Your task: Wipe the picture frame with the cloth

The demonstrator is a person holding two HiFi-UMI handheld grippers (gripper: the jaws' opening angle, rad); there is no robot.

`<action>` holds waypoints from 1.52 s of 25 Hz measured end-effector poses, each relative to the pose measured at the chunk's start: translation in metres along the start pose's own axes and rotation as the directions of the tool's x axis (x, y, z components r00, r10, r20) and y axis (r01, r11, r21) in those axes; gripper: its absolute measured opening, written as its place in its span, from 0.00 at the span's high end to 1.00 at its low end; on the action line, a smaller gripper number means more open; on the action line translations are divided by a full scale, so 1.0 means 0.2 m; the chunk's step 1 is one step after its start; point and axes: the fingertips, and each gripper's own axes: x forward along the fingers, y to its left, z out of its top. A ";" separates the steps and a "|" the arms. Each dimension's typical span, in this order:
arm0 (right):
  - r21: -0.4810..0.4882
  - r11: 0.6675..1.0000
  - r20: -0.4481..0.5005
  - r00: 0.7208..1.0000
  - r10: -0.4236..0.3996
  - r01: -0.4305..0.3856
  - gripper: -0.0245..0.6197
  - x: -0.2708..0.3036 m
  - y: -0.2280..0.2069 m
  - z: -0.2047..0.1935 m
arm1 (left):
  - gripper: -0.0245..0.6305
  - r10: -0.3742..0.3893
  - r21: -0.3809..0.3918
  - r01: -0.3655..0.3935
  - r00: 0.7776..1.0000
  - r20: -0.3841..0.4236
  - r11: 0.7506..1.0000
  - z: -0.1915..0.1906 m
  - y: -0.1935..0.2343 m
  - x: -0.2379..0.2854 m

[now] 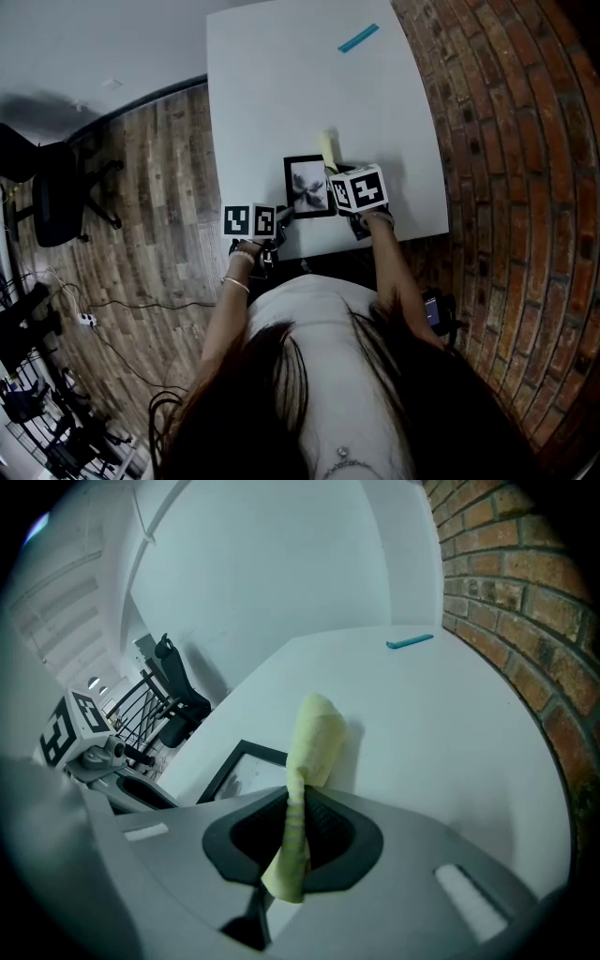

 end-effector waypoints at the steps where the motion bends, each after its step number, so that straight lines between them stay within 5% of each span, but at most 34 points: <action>1: 0.000 1.000 0.000 1.000 0.001 -0.001 0.90 0.00 0.00 -0.01 | 0.83 0.000 0.000 0.000 1.000 0.001 1.000 0.00 0.00 0.00; 38: 0.005 0.998 -0.064 0.996 0.055 -0.055 0.91 -0.06 0.07 -0.15 | 0.83 0.015 -0.012 -0.015 1.000 0.008 1.000 -0.01 0.00 -0.01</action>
